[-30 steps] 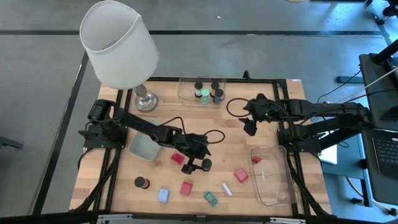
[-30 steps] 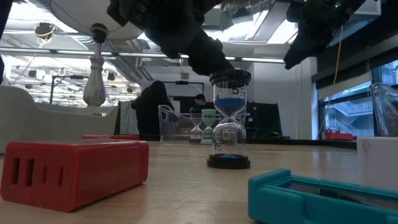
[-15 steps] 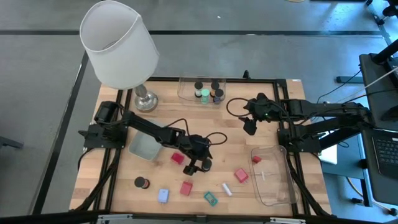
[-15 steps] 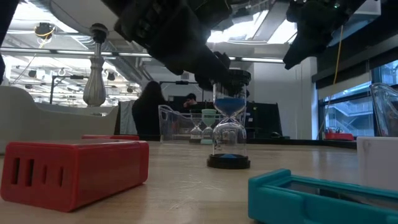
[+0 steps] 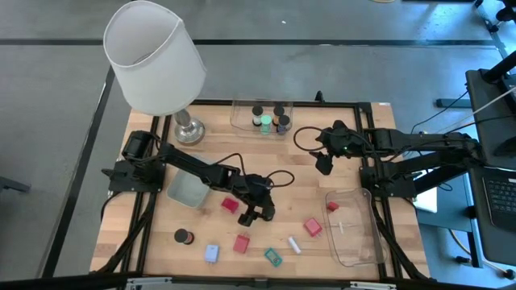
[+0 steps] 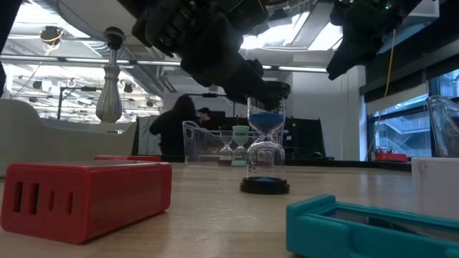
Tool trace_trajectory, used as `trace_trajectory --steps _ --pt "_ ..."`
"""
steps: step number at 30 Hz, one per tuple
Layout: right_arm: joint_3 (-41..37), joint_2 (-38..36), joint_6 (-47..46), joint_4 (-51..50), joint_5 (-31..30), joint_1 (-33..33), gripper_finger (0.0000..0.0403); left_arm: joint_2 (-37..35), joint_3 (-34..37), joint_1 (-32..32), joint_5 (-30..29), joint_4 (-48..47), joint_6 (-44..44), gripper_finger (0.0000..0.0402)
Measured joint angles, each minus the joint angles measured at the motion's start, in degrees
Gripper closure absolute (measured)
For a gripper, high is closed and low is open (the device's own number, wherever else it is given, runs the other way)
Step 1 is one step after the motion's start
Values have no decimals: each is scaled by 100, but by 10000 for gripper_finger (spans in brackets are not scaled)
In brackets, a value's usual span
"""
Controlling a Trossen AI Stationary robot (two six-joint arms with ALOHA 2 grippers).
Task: Pick & Place Office items
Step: Put the blue hourglass into the top transparent bin
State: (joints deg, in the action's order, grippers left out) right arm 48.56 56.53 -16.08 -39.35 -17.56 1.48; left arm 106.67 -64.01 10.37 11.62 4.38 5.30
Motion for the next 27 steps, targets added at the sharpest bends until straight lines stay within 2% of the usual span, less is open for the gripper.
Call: trace_trajectory --steps 3,8,10,13,17,23,25,27 --pt "0 0 0 0 1 0 129 -2 0 2 2 -1 -4 194" --pt "0 0 0 0 1 2 129 -29 0 4 -172 -5 -53 194" --pt "0 0 0 0 2 0 129 -119 0 4 -462 -93 -166 194" --pt "0 0 5 -2 1 1 129 -417 0 2 -1203 -342 -341 194" --pt "2 2 112 0 2 2 129 -952 0 4 -2629 -492 -692 194" --pt "2 2 278 39 -116 -7 129 -1453 -2 -25 -5990 -442 -1485 194" --pt "2 2 327 37 -225 -9 129 -1446 -2 -86 -6918 -506 -1908 194" --pt "2 2 342 37 -285 -9 129 -1393 -2 -166 -7546 -496 -2290 194"
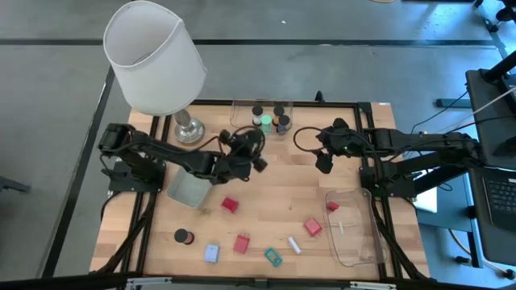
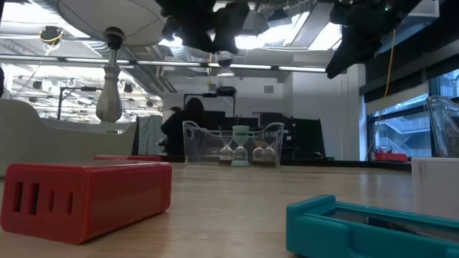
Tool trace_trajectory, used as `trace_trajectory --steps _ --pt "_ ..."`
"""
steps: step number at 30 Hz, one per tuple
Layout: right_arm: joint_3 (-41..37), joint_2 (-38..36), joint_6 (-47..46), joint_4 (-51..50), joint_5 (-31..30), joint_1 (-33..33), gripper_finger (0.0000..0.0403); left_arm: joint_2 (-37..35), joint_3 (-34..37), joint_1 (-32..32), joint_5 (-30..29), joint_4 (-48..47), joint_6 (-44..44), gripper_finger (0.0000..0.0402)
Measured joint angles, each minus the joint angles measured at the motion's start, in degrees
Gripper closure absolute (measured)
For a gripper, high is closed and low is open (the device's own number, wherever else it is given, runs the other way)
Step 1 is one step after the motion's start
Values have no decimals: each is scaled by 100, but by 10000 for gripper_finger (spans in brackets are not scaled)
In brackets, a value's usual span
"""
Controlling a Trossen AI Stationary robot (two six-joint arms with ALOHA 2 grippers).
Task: Pick & Place Office items
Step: Put the blue hourglass into the top transparent bin
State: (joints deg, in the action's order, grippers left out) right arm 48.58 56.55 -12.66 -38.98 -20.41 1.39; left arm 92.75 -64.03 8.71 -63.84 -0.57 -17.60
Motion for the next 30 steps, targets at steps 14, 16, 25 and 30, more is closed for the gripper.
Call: trace_trajectory --steps 14,16,25,30 --pt "0 0 369 -4 9 0 130 1059 2 -804 -1194 -37 -1852 194" --pt "0 0 369 -7 26 0 131 1168 2 -949 -1382 0 -1921 194" --pt "0 0 415 -2 29 0 131 1669 4 -1628 -889 534 -2080 194" --pt "0 0 415 -2 29 0 131 1714 0 -1947 -698 686 -2114 187"
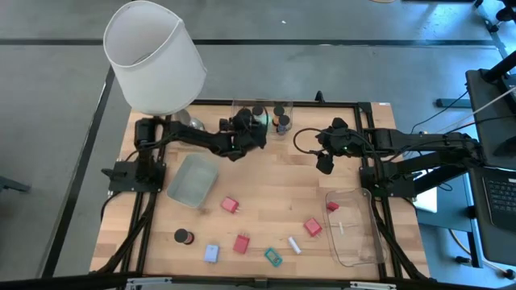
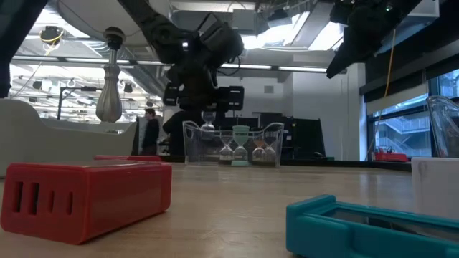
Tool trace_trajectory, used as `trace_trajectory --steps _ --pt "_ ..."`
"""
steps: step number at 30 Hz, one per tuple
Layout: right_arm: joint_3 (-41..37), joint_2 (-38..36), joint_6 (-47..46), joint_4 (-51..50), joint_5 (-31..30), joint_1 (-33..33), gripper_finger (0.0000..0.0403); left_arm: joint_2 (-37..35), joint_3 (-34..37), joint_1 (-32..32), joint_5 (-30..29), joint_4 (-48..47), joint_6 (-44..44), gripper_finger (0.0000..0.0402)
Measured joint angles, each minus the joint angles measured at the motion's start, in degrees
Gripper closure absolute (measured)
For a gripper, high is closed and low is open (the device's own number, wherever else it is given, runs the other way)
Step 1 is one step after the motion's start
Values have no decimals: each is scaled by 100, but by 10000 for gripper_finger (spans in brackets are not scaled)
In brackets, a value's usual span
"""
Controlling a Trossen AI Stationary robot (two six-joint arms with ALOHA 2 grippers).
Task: Pick & Place Office items
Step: Put the blue hourglass into the top transparent bin
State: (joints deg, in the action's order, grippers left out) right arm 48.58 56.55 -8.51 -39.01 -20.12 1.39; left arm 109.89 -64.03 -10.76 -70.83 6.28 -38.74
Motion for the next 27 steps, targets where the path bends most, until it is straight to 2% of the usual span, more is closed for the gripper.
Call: trace_trajectory --steps 3,5,11,16,27 --pt "0 0 8 -2 0 0 131 0 2 -194 616 5 -229 181" --pt "0 0 23 0 0 0 131 0 2 -297 793 0 -331 182" --pt "0 0 22 0 0 0 131 0 1 -425 808 0 -303 187" --pt "0 0 24 0 0 0 131 66 2 -542 1217 -2 -263 186" --pt "0 0 17 0 2 0 131 177 -7 -590 1105 13 -259 185"
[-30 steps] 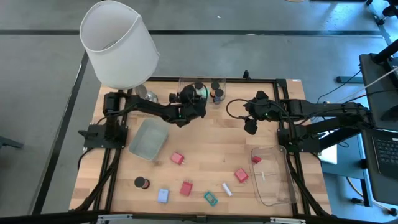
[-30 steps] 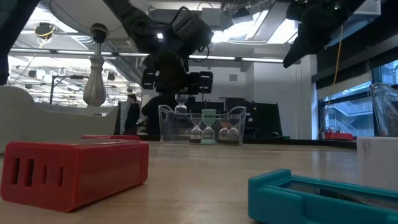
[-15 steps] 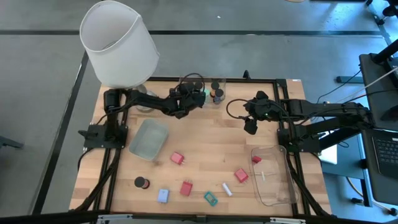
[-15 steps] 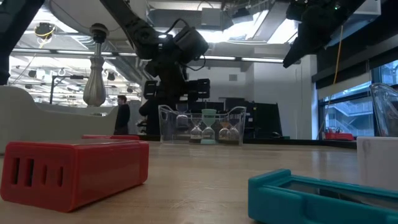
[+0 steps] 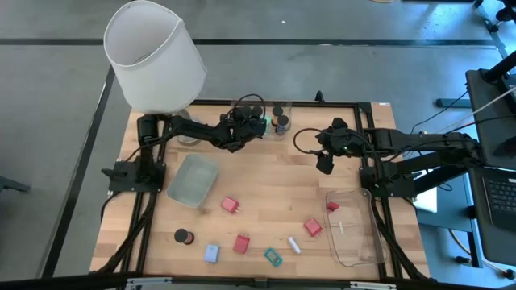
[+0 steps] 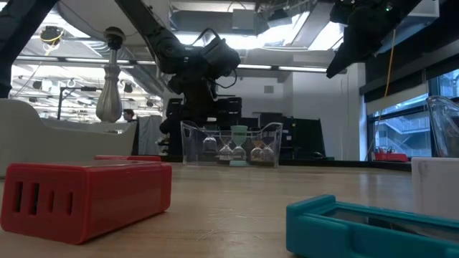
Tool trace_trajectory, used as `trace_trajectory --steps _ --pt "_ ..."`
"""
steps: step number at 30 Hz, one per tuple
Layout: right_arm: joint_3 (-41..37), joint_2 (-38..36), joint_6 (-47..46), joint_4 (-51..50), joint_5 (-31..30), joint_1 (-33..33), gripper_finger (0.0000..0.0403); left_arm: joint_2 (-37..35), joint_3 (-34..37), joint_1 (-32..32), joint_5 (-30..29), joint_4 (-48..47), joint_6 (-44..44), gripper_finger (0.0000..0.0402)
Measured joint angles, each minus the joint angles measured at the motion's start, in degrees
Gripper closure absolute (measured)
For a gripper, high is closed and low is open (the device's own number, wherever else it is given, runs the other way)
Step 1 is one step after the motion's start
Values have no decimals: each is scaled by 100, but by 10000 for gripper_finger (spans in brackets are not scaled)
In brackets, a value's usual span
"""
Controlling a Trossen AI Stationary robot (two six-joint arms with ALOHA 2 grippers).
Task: Pick & Place Office items
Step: Put the blue hourglass into the top transparent bin
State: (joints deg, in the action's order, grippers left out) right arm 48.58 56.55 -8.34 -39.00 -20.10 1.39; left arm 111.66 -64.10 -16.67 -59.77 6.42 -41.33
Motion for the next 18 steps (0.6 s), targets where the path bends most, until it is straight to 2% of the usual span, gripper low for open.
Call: trace_trajectory --steps 18 --pt "0 0 26 2 0 0 131 0 2 0 -9 -10 59 162"
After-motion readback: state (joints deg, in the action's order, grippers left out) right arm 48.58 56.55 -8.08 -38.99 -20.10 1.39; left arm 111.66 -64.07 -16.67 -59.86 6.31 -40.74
